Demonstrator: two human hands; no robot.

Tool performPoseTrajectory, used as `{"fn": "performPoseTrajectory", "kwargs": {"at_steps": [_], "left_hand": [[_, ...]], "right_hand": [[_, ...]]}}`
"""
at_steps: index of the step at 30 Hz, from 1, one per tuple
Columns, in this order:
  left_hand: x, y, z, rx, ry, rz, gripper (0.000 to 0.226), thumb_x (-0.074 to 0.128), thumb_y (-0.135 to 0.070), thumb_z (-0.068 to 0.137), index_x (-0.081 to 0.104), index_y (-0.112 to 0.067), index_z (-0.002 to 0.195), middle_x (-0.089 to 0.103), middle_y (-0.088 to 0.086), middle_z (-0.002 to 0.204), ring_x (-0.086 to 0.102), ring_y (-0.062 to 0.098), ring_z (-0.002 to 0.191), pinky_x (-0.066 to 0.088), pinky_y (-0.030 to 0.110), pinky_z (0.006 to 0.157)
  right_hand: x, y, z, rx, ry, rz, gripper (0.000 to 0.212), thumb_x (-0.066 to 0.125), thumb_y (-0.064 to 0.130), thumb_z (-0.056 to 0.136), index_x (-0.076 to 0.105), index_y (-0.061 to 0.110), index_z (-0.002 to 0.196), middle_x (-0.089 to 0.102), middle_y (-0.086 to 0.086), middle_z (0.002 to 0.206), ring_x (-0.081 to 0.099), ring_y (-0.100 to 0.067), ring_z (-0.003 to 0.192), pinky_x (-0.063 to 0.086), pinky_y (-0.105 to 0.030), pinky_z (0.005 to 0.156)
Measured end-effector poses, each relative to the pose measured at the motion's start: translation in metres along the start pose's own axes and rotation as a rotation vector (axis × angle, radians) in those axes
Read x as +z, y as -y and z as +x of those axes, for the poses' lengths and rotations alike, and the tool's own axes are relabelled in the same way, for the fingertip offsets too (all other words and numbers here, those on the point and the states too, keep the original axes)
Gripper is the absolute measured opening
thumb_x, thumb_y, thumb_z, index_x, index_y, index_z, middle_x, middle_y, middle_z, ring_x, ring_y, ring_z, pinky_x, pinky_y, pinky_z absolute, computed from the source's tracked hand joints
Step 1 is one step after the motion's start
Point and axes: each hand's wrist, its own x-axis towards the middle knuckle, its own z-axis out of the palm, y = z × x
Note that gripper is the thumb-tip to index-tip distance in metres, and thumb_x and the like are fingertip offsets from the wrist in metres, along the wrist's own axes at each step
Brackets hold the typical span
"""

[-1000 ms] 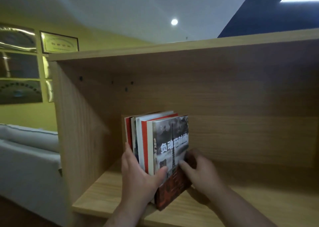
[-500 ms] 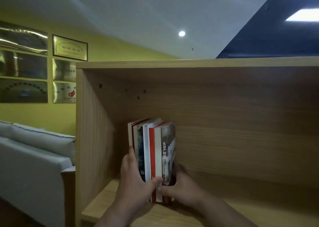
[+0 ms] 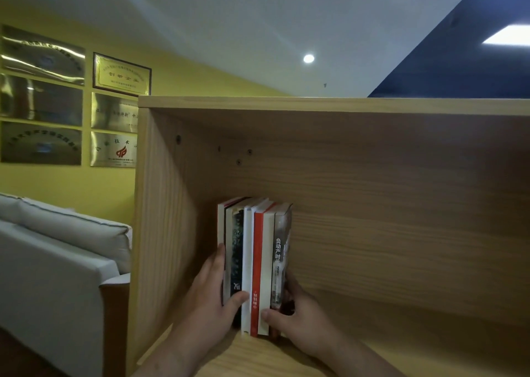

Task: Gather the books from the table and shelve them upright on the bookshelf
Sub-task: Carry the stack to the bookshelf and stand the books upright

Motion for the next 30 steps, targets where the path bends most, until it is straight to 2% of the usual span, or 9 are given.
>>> {"fn": "performPoseTrajectory", "kwargs": {"at_steps": [3,7,12,16,20,23,25,28,30], "left_hand": [[0.002,0.002,0.005,-0.035,-0.057,0.02,0.095,0.067,-0.035,0.091,0.0,-0.037,0.158,0.015,-0.013,0.165,0.021,0.01,0.15,0.032,0.042,0.12],[0.002,0.011,0.014,-0.088,-0.101,0.058,0.092,0.061,-0.035,0.095,-0.009,-0.035,0.156,0.001,-0.007,0.168,0.007,0.013,0.154,0.022,0.041,0.124],[0.004,0.007,0.016,-0.142,-0.178,0.173,0.081,0.057,-0.038,0.097,0.002,-0.037,0.158,-0.009,-0.006,0.166,0.002,0.017,0.153,0.02,0.036,0.123],[0.003,0.004,0.009,-0.025,-0.145,0.223,0.075,0.05,-0.042,0.099,0.003,-0.041,0.157,-0.002,-0.014,0.164,0.005,0.012,0.151,0.023,0.033,0.122],[0.003,0.005,0.006,0.023,-0.082,0.262,0.075,0.048,-0.041,0.099,-0.003,-0.047,0.154,-0.01,-0.016,0.165,-0.004,0.012,0.152,0.019,0.034,0.124],[0.003,0.006,0.008,0.001,-0.055,0.248,0.081,0.051,-0.039,0.099,-0.01,-0.049,0.152,-0.018,-0.018,0.163,-0.007,0.013,0.152,0.019,0.035,0.123],[0.004,0.007,0.009,-0.008,-0.065,0.203,0.083,0.055,-0.037,0.097,-0.005,-0.05,0.153,-0.013,-0.018,0.164,-0.003,0.013,0.153,0.021,0.036,0.123],[0.004,0.011,0.01,-0.042,-0.168,0.076,0.075,0.062,-0.03,0.092,0.021,-0.041,0.153,0.025,-0.014,0.16,0.025,0.009,0.148,0.035,0.037,0.119],[0.005,0.014,0.011,-0.033,-0.198,0.09,0.062,0.06,-0.029,0.093,0.035,-0.038,0.149,0.03,-0.017,0.157,0.028,0.005,0.145,0.036,0.035,0.118]], "right_hand": [[0.003,0.007,0.015,0.005,0.063,0.002,0.085,0.072,0.041,0.085,0.023,0.047,0.154,0.066,0.025,0.117,0.064,0.009,0.106,0.049,-0.009,0.088],[0.014,0.019,0.032,0.034,0.105,0.014,0.078,0.067,0.04,0.091,0.02,0.051,0.152,0.059,0.03,0.112,0.058,0.007,0.102,0.05,-0.02,0.095],[0.032,0.016,0.04,0.006,-0.024,-0.005,0.079,0.07,0.047,0.085,0.026,0.056,0.149,0.058,0.03,0.123,0.054,0.016,0.097,0.041,-0.004,0.081],[0.033,0.012,0.037,-0.067,-0.124,-0.005,0.092,0.075,0.049,0.075,0.011,0.081,0.133,0.049,0.027,0.136,0.055,0.004,0.121,0.053,-0.028,0.103],[0.031,0.014,0.034,-0.111,-0.086,-0.089,0.104,0.073,0.048,0.079,-0.003,0.069,0.147,0.041,0.022,0.15,0.049,0.003,0.13,0.049,-0.027,0.108],[0.032,0.013,0.04,-0.096,-0.053,-0.126,0.12,0.08,0.055,0.07,-0.01,0.066,0.148,0.035,0.022,0.155,0.045,0.003,0.134,0.048,-0.029,0.109],[0.033,0.012,0.043,-0.061,-0.048,-0.156,0.132,0.083,0.063,0.06,-0.014,0.063,0.149,0.029,0.02,0.158,0.042,0.0,0.137,0.048,-0.032,0.11],[0.035,0.014,0.043,-0.04,-0.049,-0.198,0.134,0.077,0.067,0.057,-0.02,0.059,0.149,0.025,0.016,0.161,0.044,-0.005,0.138,0.048,-0.033,0.109],[0.036,0.016,0.042,-0.035,-0.062,-0.235,0.131,0.07,0.069,0.059,-0.023,0.057,0.149,0.025,0.014,0.162,0.048,-0.007,0.136,0.049,-0.032,0.107]]}}
